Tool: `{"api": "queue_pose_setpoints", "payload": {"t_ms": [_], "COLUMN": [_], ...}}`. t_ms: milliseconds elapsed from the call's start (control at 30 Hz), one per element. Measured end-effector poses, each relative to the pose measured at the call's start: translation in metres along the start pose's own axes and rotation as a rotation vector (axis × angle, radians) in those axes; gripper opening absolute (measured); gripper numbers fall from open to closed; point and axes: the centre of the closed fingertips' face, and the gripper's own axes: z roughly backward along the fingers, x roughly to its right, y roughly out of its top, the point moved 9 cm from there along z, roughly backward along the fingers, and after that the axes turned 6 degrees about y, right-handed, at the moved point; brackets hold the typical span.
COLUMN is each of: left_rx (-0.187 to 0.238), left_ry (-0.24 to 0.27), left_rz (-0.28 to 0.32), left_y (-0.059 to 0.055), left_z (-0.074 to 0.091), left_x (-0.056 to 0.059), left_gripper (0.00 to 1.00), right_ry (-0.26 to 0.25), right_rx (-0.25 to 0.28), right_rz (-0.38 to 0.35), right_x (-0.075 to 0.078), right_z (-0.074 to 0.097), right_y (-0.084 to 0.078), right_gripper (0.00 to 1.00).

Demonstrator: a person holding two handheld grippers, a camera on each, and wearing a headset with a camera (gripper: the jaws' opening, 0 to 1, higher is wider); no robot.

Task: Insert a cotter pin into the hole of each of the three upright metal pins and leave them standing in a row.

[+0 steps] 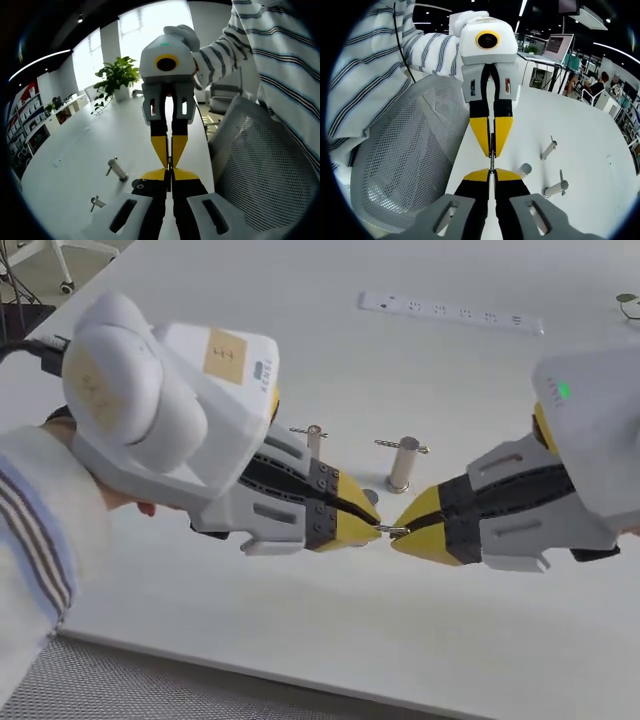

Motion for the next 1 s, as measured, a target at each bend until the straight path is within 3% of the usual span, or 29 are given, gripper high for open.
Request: {"api": "queue_pose_setpoints", "payload": {"t_ms": [133, 333, 533, 767, 867, 1000], "left_rx": [0.0, 0.006, -0.023, -0.056, -0.066, -0.075], "left_ry": [-0.003, 0.001, 0.027, 0.095, 0.124, 0.121], "left_rz": [0.031, 0.067, 0.096, 0.102, 0.11, 0.119], "left_y": [-0.001, 0.0, -0.004, -0.01, -0.012, -0.014], "left_z": [-0.002, -0.006, -0.008, -0.009, -0.01, -0.014], "left_x": [0.0, -0.003, -0.008, -0.02, -0.027, -0.032], "left_gripper": [0.0, 0.0, 0.01, 0.21, 0.23, 0.22], "right_ry": [0.001, -0.029, -0.053, -0.094, -0.112, -0.132], "right_rx": [0.027, 0.045, 0.047, 0.041, 0.032, 0.025], "right_rz": [-0.076, -0.075, -0.11, -0.126, -0.135, -0.155], "right_x": [0.001, 0.0, 0.004, 0.009, 0.011, 0.016], "right_z": [0.002, 0.006, 0.01, 0.014, 0.015, 0.015], "right_y": [-0.003, -0.005, -0.012, -0.023, -0.029, -0.038], "right_gripper": [0.0, 0.0, 0.0, 0.0, 0.0, 0.0]}}
